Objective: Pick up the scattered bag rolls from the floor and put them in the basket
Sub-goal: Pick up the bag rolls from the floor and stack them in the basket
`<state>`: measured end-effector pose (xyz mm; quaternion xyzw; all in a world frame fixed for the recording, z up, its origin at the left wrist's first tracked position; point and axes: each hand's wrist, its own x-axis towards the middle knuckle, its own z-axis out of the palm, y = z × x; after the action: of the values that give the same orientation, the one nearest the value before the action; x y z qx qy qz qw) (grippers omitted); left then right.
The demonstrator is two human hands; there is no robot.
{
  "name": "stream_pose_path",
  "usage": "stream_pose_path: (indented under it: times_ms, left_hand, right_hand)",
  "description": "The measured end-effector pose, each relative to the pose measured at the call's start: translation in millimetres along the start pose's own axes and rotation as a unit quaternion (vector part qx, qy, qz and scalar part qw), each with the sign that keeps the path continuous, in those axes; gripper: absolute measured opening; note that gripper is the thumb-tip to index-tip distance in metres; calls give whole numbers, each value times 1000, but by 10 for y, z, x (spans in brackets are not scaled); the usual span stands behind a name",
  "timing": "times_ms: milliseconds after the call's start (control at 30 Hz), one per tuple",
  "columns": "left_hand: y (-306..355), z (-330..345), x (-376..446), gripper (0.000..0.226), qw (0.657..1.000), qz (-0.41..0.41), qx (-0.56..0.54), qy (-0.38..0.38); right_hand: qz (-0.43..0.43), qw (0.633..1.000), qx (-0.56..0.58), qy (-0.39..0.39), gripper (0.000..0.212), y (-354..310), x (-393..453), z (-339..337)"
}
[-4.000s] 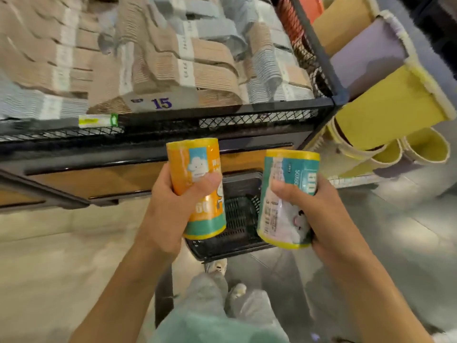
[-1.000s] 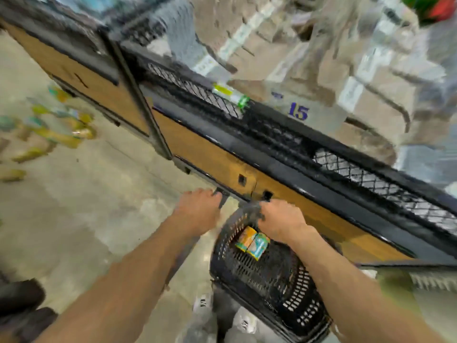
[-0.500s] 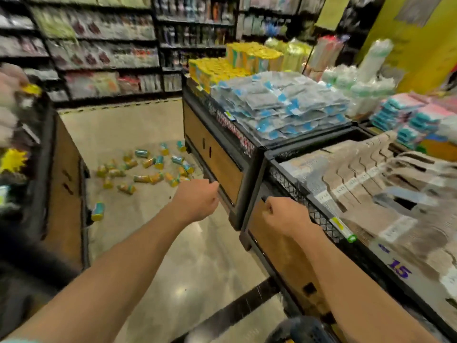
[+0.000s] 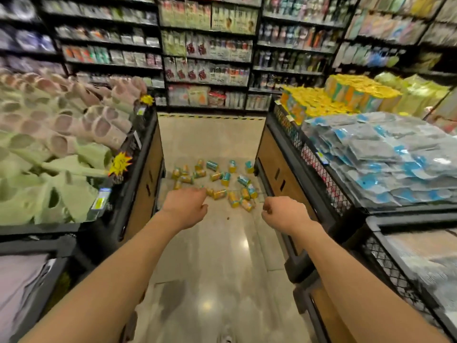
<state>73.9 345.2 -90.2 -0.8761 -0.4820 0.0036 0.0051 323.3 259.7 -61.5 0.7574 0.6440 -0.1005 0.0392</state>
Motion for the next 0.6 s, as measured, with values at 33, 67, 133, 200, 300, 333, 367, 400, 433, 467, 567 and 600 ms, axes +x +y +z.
stream_pose_path:
  times_ms: [33, 67, 133, 200, 300, 333, 367, 400, 433, 467, 567, 600]
  left_hand:
    - [-96, 30, 115, 31, 1000, -10, -2, 0]
    - [-190, 57, 254, 30, 1000, -20, -1, 0]
    - [-364, 76, 549, 30, 999, -41, -3, 4]
    - [-501, 83, 849, 32, 998, -56, -7, -5]
    - [-658, 97, 1270, 34, 997, -73, -2, -23]
    - [-717, 130, 1425, 35, 997, -77, -1, -27]
    - [-767, 161, 1582, 37, 996, -78, 0, -31]
    - [-814, 185, 1734, 39, 996, -78, 3, -37]
    - [-860, 199, 1880, 42, 996, -78, 7, -43]
    - [-915, 219, 2027, 43, 996, -77, 9, -48]
    - [-1116, 327, 2466, 40, 995, -77, 4, -61]
    - [-1189, 364, 2618, 38, 995, -76, 0, -63]
  right_hand:
    - [-8, 1000, 1, 4, 27, -40, 230, 2]
    - [-17, 1000, 3, 11, 27, -76, 471, 1]
    - [-41, 999, 9, 20, 28, -127, 949, -17]
    - [-60, 998, 12, 9, 31, -136, 1391, -47]
    - [-75, 997, 14, -11, 32, -85, 1959, -83]
    - [-77, 997, 17, -12, 32, -47, 2160, -92]
    - [-77, 997, 17, -13, 32, -3, 2359, -103]
    - [-79, 997, 15, -16, 32, 34, 2555, -116]
    - [-82, 996, 12, -20, 32, 65, 2744, -127]
    - [-84, 996, 10, -26, 31, 81, 2923, -137]
    - [-88, 995, 19, -37, 31, 89, 3467, -126]
    - [-93, 995, 17, -43, 32, 74, 3655, -118]
